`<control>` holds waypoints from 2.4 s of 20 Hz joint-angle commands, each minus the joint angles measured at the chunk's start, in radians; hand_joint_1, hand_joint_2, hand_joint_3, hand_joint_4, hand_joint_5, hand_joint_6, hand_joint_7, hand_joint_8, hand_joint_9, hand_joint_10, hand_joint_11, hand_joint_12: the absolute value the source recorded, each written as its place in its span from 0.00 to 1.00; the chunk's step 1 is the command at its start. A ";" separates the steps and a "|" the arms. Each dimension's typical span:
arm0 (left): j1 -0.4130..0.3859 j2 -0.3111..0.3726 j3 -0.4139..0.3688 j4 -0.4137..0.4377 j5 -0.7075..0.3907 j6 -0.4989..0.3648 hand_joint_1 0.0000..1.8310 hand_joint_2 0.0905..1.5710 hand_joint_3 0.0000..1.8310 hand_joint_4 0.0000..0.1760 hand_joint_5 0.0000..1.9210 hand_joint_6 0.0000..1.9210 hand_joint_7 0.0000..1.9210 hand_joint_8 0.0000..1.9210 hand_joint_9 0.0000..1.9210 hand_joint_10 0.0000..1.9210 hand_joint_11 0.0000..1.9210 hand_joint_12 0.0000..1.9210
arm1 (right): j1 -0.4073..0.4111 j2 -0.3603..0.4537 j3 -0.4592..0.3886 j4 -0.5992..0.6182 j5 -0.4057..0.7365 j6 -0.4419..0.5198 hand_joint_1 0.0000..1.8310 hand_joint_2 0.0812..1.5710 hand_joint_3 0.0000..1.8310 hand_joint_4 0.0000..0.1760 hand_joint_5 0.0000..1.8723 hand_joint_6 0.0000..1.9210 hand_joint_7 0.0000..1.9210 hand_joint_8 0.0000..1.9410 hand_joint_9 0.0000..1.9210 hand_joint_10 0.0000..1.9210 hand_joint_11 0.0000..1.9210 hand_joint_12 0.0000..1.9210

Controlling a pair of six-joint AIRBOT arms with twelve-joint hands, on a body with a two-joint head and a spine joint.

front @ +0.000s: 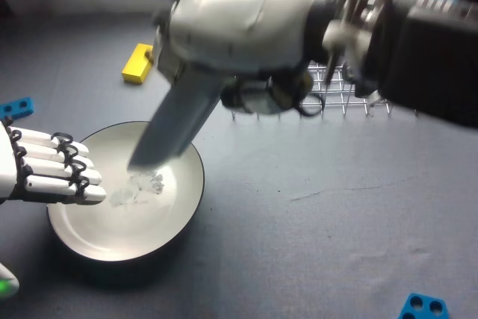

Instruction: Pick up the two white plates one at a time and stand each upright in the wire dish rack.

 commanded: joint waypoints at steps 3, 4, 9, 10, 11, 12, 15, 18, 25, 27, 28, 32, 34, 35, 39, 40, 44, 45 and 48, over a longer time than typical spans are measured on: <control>-0.004 -0.010 0.005 -0.052 0.008 0.003 0.00 0.64 0.00 0.00 0.00 0.00 0.00 0.00 0.00 0.00 0.00 0.00 | 0.051 0.021 -0.005 0.098 0.096 -0.006 0.81 0.67 0.00 0.00 0.51 0.49 0.55 0.39 0.51 0.50 0.44 0.77; -0.004 -0.015 0.008 -0.052 0.016 0.009 0.00 0.63 0.00 0.00 0.00 0.00 0.00 0.00 0.00 0.00 0.00 0.00 | 0.064 0.025 -0.003 0.147 0.095 -0.006 0.82 0.67 0.00 0.00 0.52 0.48 0.54 0.39 0.51 0.50 0.45 0.77; -0.019 -0.030 0.016 -0.052 0.064 0.013 0.00 0.63 0.00 0.00 0.00 0.00 0.00 0.00 0.00 0.00 0.00 0.00 | 0.113 0.039 0.025 0.382 0.098 0.025 0.77 0.67 0.00 0.00 0.53 0.52 0.55 0.39 0.50 0.55 0.43 0.64; -0.023 -0.031 0.016 -0.053 0.072 0.013 0.00 0.64 0.00 0.00 0.00 0.00 0.00 0.00 0.00 0.00 0.00 0.00 | 0.119 0.040 0.032 0.418 0.098 0.026 0.76 0.67 0.00 0.00 0.54 0.50 0.56 0.37 0.51 0.55 0.45 0.59; -0.030 -0.034 0.015 -0.053 0.087 0.013 0.00 0.64 0.00 0.00 0.01 0.00 0.00 0.00 0.00 0.00 0.00 0.00 | 0.127 0.043 0.045 0.469 0.101 0.030 0.80 0.67 0.00 0.00 0.53 0.50 0.54 0.38 0.50 0.52 0.44 0.73; -0.034 -0.036 0.013 -0.053 0.104 0.013 0.00 0.64 0.00 0.00 0.01 0.00 0.00 0.00 0.00 0.00 0.00 0.00 | 0.133 0.046 0.056 0.512 0.106 0.044 0.81 0.68 0.00 0.00 0.52 0.52 0.52 0.40 0.48 0.53 0.43 0.77; -0.042 -0.040 0.007 -0.054 0.145 0.013 0.00 0.64 0.00 0.00 0.02 0.01 0.01 0.00 0.00 0.00 0.00 0.00 | 0.152 0.051 0.093 0.632 0.103 0.073 0.76 0.70 0.00 0.00 0.50 0.56 0.51 0.46 0.45 0.61 0.41 0.68; -0.047 -0.042 -0.003 -0.054 0.160 0.013 0.00 0.63 0.00 0.00 0.02 0.00 0.01 0.00 0.00 0.00 0.00 0.00 | 0.170 0.052 0.141 0.705 0.094 0.098 0.81 0.70 0.00 0.00 0.47 0.58 0.48 0.48 0.44 0.59 0.42 0.81; -0.058 -0.044 -0.010 -0.070 0.229 0.013 0.00 0.64 0.00 0.00 0.00 0.00 0.00 0.00 0.00 0.00 0.00 0.00 | 0.197 0.085 0.159 0.830 0.097 0.094 0.81 0.70 0.00 0.00 0.47 0.57 0.49 0.47 0.45 0.57 0.42 0.81; -0.058 -0.047 -0.006 -0.070 0.251 0.012 0.00 0.64 0.00 0.00 0.00 0.00 0.00 0.00 0.00 0.00 0.00 0.00 | 0.194 0.101 0.159 0.855 0.104 0.086 0.81 0.70 0.00 0.00 0.48 0.57 0.49 0.46 0.45 0.57 0.43 0.80; -0.058 -0.046 -0.005 -0.070 0.250 0.009 0.00 0.64 0.00 0.00 0.01 0.00 0.00 0.00 0.00 0.00 0.00 0.00 | 0.191 0.106 0.159 0.858 0.104 0.086 0.81 0.70 0.00 0.00 0.48 0.57 0.49 0.46 0.44 0.58 0.42 0.81; -0.045 -0.038 0.002 -0.070 0.226 -0.001 0.00 0.64 0.00 0.00 0.02 0.00 0.01 0.00 0.00 0.00 0.00 0.00 | 0.184 0.126 0.169 0.862 0.083 0.088 0.81 0.70 0.00 0.00 0.48 0.57 0.49 0.46 0.45 0.57 0.43 0.79; -0.039 -0.032 0.005 -0.070 0.213 -0.003 0.00 0.64 0.00 0.00 0.01 0.00 0.00 0.00 0.00 0.00 0.00 0.00 | 0.177 0.136 0.181 0.872 0.060 0.090 0.81 0.70 0.00 0.00 0.48 0.57 0.49 0.47 0.44 0.58 0.43 0.80; -0.035 -0.030 0.006 -0.070 0.208 -0.003 0.00 0.64 0.00 0.00 0.01 0.00 0.00 0.00 0.00 0.00 0.00 0.00 | 0.172 0.146 0.182 0.873 0.057 0.091 0.81 0.70 0.00 0.00 0.48 0.58 0.47 0.49 0.43 0.59 0.42 0.81; -0.021 -0.026 0.007 -0.069 0.204 -0.003 0.00 0.64 0.00 0.00 0.02 0.00 0.01 0.00 0.00 0.00 0.00 0.00 | 0.154 0.167 0.189 0.873 0.068 0.102 0.81 0.69 0.00 0.00 0.49 0.55 0.50 0.45 0.46 0.56 0.44 0.79; -0.016 -0.026 0.008 -0.069 0.204 -0.003 0.00 0.64 0.00 0.00 0.01 0.00 0.01 0.00 0.00 0.00 0.00 0.00 | 0.149 0.167 0.195 0.873 0.071 0.105 0.81 0.69 0.00 0.00 0.49 0.55 0.49 0.45 0.46 0.56 0.44 0.78; -0.010 -0.029 0.011 -0.069 0.204 -0.003 0.00 0.64 0.00 0.00 0.02 0.00 0.01 0.00 0.00 0.00 0.00 0.00 | 0.144 0.175 0.220 0.893 0.074 0.112 0.81 0.69 0.00 0.00 0.48 0.56 0.50 0.45 0.46 0.56 0.44 0.78; -0.009 -0.030 0.012 -0.069 0.204 -0.003 0.00 0.64 0.00 0.00 0.02 0.00 0.01 0.00 0.00 0.00 0.00 0.00 | 0.144 0.175 0.226 0.900 0.072 0.112 0.81 0.69 0.00 0.00 0.48 0.56 0.50 0.44 0.46 0.56 0.44 0.78; -0.001 -0.034 0.015 -0.069 0.204 -0.003 0.00 0.64 0.00 0.00 0.02 0.00 0.01 0.00 0.00 0.00 0.00 0.00 | 0.142 0.176 0.262 0.981 0.045 0.110 0.76 0.70 0.00 0.00 0.48 0.59 0.49 0.48 0.45 0.62 0.41 0.68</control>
